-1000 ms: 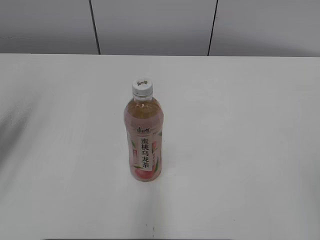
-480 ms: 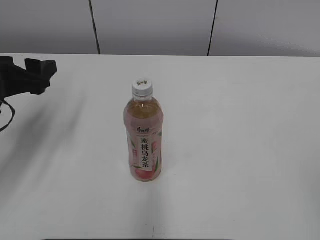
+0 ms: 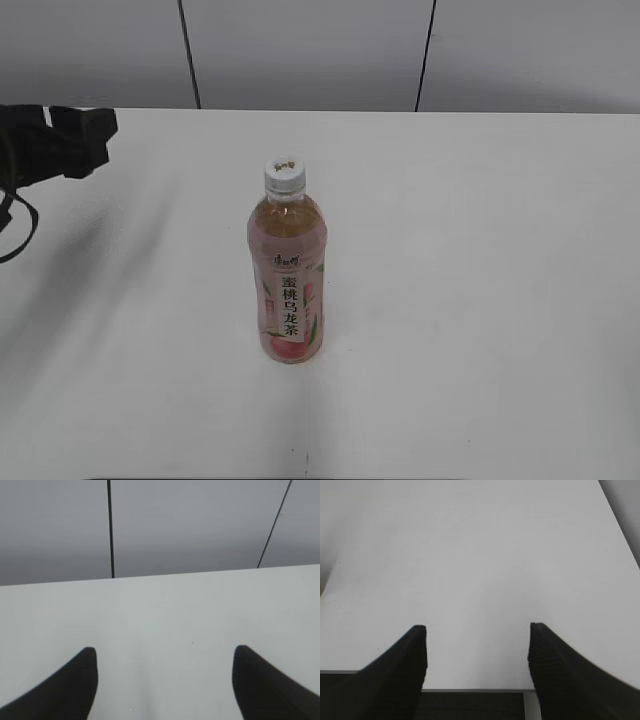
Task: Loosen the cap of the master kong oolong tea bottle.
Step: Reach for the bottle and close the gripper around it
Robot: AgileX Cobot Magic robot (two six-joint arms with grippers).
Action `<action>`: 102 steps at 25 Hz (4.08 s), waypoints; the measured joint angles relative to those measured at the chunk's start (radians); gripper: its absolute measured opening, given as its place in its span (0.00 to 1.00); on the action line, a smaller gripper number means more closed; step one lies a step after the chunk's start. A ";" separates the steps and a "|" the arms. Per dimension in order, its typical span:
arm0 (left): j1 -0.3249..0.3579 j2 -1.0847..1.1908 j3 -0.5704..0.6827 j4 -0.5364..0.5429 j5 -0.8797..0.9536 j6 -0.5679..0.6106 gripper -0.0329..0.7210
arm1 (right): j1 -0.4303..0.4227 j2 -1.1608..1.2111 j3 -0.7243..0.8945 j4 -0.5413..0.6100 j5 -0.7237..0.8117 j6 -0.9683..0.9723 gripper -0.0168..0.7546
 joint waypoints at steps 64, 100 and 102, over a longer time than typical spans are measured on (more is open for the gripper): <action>-0.010 0.420 0.174 0.689 -0.642 -0.052 0.84 | 0.000 0.000 0.000 0.000 0.000 0.000 0.65; -0.189 0.441 -0.040 0.757 -0.644 -0.206 0.83 | 0.000 0.000 0.000 0.000 0.000 0.000 0.65; -0.189 0.443 -0.043 0.749 -0.644 -0.206 0.83 | 0.000 0.000 0.000 0.000 0.000 0.000 0.65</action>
